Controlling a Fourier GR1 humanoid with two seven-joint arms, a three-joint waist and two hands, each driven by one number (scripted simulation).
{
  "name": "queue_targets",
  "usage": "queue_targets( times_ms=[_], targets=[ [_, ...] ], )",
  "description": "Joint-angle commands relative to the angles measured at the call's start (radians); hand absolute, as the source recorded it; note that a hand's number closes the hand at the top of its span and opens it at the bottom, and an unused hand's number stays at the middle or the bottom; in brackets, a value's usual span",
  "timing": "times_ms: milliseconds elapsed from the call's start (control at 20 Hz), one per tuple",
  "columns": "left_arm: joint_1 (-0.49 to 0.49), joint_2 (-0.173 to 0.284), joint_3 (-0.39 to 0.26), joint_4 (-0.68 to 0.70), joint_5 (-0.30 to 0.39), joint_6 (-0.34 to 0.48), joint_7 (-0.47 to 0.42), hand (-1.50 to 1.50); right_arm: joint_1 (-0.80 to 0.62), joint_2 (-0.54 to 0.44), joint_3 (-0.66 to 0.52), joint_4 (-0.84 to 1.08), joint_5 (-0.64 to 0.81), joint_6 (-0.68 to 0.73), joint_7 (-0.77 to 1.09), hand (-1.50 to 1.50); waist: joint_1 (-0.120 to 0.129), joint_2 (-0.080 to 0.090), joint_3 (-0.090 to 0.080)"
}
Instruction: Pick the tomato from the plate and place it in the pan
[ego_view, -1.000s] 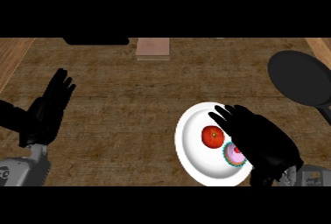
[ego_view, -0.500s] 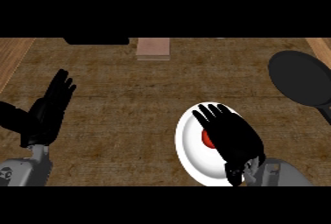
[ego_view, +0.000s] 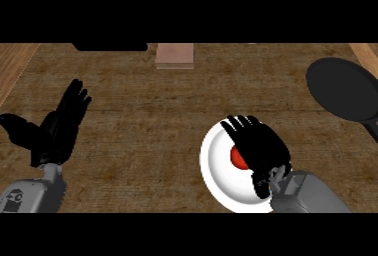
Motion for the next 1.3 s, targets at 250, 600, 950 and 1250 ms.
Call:
queue_targets(
  times_ms=[250, 600, 950, 1250],
  targets=[
    [-0.009, 0.010, 0.069, -0.008, 0.000, -0.064, 0.026, 0.00, 0.032, 0.013, -0.028, 0.165, 0.115, -0.088, -0.153, -1.50, -0.001, 0.000, 0.000],
    [-0.022, -0.062, 0.045, -0.023, -0.057, -0.033, 0.055, 0.00, -0.007, 0.101, -0.071, 0.253, 0.175, -0.119, -0.213, -1.50, 0.000, 0.000, 0.000],
    [-0.026, -0.058, 0.081, 0.049, -0.078, -0.067, -0.010, 0.00, 0.083, 0.142, -0.036, 0.311, 0.220, -0.173, -0.251, -1.50, -0.005, 0.000, 0.000],
    [-0.005, -0.098, 0.060, 0.027, -0.101, -0.062, -0.010, 0.00, 0.002, 0.161, -0.063, 0.474, 0.267, -0.312, -0.420, 1.50, 0.000, 0.000, 0.000]
  ],
)
